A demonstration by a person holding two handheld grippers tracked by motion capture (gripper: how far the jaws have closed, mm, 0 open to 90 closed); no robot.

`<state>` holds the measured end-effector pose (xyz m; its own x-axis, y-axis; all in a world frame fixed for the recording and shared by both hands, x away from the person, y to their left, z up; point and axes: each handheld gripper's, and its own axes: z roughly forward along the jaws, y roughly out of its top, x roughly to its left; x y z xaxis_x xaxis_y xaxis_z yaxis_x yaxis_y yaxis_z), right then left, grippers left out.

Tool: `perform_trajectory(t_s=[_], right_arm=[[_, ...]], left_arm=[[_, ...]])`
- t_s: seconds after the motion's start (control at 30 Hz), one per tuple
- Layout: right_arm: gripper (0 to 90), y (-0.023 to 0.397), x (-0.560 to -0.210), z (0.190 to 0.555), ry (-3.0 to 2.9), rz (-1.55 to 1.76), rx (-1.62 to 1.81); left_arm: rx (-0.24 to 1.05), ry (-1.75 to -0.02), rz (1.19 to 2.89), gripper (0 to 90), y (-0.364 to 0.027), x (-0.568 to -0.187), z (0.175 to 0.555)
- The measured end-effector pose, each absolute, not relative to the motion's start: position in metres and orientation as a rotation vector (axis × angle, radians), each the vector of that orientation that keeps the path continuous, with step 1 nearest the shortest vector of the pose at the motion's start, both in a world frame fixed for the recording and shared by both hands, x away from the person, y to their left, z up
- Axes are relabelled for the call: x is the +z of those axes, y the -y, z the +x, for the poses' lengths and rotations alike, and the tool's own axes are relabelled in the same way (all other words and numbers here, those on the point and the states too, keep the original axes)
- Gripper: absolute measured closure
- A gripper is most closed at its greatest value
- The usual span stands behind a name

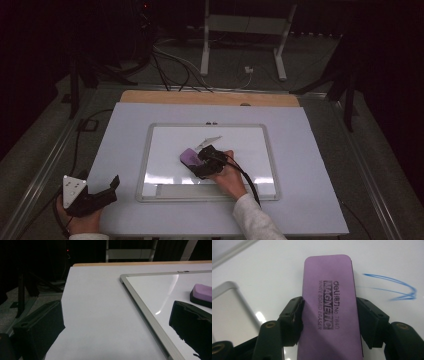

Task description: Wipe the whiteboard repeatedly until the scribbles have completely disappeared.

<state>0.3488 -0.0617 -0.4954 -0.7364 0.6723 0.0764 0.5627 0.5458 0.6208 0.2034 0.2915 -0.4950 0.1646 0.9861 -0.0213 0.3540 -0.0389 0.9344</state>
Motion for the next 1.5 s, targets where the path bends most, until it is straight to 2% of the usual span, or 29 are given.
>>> perform_trajectory(t_s=[0.17, 0.5, 0.77, 1.2, 1.5], right_arm=[[41.0, 0.073, -0.495, 0.360, -2.476, 1.230, 0.901], [41.0, 0.066, -0.496, 0.354, -2.562, 1.126, 0.946], [41.0, 0.092, -0.496, 0.371, -2.365, 1.383, 0.868], [40.8, 0.070, -0.497, 0.355, -2.565, 1.129, 0.959], [40.9, 0.096, -0.496, 0.376, -2.316, 1.399, 0.823]], left_arm=[[0.896, -1.332, 1.551, 0.4, -0.292, -0.495, 0.203], [0.894, -1.336, 1.548, 0.4, -0.292, -0.495, 0.203], [0.892, -1.337, 1.542, 0.4, -0.292, -0.495, 0.203], [0.893, -1.335, 1.550, 0.4, -0.292, -0.495, 0.203], [0.892, -1.336, 1.540, 0.4, -0.293, -0.495, 0.202]])
